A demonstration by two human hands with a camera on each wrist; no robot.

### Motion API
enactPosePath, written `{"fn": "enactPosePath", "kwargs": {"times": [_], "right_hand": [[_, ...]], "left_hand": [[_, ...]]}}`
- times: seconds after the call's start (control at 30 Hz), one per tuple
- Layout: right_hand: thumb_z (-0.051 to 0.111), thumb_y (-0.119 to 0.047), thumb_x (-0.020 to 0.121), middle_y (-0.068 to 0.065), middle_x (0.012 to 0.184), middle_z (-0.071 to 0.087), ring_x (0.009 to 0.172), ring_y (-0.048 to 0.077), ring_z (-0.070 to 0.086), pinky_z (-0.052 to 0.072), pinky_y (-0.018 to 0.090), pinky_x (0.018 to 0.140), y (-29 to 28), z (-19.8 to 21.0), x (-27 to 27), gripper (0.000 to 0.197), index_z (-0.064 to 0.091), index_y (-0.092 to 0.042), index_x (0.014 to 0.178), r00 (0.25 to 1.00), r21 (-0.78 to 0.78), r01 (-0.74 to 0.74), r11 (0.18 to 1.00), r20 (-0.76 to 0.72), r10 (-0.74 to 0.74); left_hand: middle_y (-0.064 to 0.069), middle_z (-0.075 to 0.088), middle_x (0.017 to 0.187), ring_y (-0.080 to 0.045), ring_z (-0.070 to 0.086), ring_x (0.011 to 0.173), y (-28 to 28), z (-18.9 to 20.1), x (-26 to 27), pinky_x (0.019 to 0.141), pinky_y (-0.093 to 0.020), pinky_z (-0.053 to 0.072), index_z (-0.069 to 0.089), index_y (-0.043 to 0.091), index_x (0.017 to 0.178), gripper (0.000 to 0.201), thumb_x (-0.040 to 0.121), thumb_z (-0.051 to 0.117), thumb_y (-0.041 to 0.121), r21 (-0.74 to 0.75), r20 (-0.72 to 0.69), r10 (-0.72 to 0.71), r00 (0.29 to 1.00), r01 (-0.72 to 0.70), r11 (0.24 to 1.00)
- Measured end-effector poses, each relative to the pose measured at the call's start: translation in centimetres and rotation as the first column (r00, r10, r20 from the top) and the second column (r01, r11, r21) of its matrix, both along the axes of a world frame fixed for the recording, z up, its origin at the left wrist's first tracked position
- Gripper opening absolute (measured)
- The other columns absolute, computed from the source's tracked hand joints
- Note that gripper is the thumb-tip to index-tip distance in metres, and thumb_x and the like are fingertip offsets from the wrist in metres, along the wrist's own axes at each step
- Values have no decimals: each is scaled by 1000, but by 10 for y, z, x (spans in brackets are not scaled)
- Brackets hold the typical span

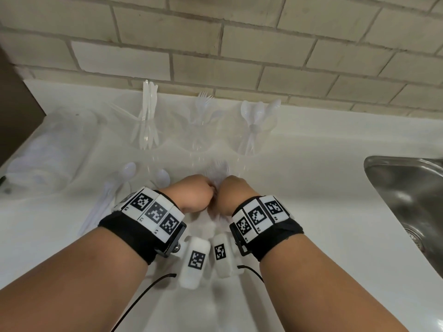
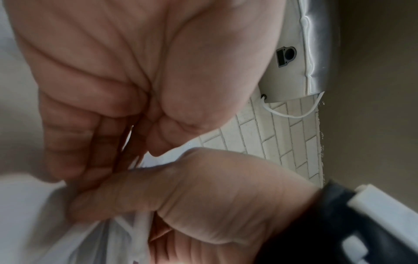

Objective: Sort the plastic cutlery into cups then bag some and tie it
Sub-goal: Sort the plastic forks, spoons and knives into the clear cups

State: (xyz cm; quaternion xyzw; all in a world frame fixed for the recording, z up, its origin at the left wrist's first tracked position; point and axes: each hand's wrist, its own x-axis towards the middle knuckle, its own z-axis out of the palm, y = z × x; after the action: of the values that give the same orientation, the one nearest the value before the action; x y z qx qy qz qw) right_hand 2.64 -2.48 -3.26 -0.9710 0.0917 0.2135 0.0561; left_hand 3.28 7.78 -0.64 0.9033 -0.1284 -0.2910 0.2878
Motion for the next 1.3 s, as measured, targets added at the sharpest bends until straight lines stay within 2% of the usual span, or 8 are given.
{"fn": "enactPosePath", "kwargs": {"times": [0.23,0.5,0.63,0.8,0.9,1.0,1.13,1.3], "right_hand": [[48,-15,93,14,127,54,113,30,57,42,31,79,4,-3,2,34,44,-1,124,975,119,188,975,95,-199],[55,-6,87,13,121,58,111,30,58,45,31,81,-3,21,-12,32,50,-2,118,989,121,108,987,86,-119],[58,-5,83,10,112,63,104,28,61,44,29,75,3,25,-15,26,57,-6,109,996,98,20,995,84,-28],[57,-11,82,7,102,60,98,26,59,45,30,74,7,29,-13,19,55,-12,101,993,207,-31,978,115,7],[57,-13,80,4,89,56,84,25,57,45,30,69,10,35,-11,14,50,-11,93,991,387,-26,922,131,-27],[57,-10,81,9,75,62,64,26,62,53,36,64,13,49,-6,9,52,-11,89,962,751,22,660,163,-218],[61,-4,74,6,54,54,46,22,51,51,39,59,26,83,4,10,56,-11,79,870,976,-173,131,214,-444],[58,2,75,5,51,48,47,21,47,48,35,59,60,111,13,15,57,-12,67,909,913,-300,-278,185,-375]], "left_hand": [[-17,58,82,-28,52,72,3,-5,-1,69,-39,42,63,2,105,27,92,39,5,-215,-235,95,967,-147,966],[-14,47,135,-31,55,111,14,10,8,92,-37,46,37,15,134,41,94,46,21,-264,10,460,888,-442,857],[-6,28,153,-25,40,132,18,17,9,100,-27,31,25,25,147,48,100,37,27,-309,30,323,946,-299,903],[17,42,84,-11,39,99,22,21,6,75,-23,34,38,33,74,33,101,31,17,-420,111,312,944,-240,875],[17,51,121,-3,41,115,40,30,8,97,-19,30,55,33,113,25,102,35,24,-602,52,289,956,-201,773],[29,51,124,8,45,117,65,40,9,106,-22,30,48,47,126,31,100,39,33,-810,-66,475,877,-326,488],[-1,47,142,-20,49,126,84,31,9,108,-39,36,46,22,138,49,95,44,46,-797,-517,463,721,-602,47],[-23,56,119,-36,57,103,91,19,1,92,-50,45,50,2,129,72,93,31,61,-629,-752,150,642,-766,129]]}}
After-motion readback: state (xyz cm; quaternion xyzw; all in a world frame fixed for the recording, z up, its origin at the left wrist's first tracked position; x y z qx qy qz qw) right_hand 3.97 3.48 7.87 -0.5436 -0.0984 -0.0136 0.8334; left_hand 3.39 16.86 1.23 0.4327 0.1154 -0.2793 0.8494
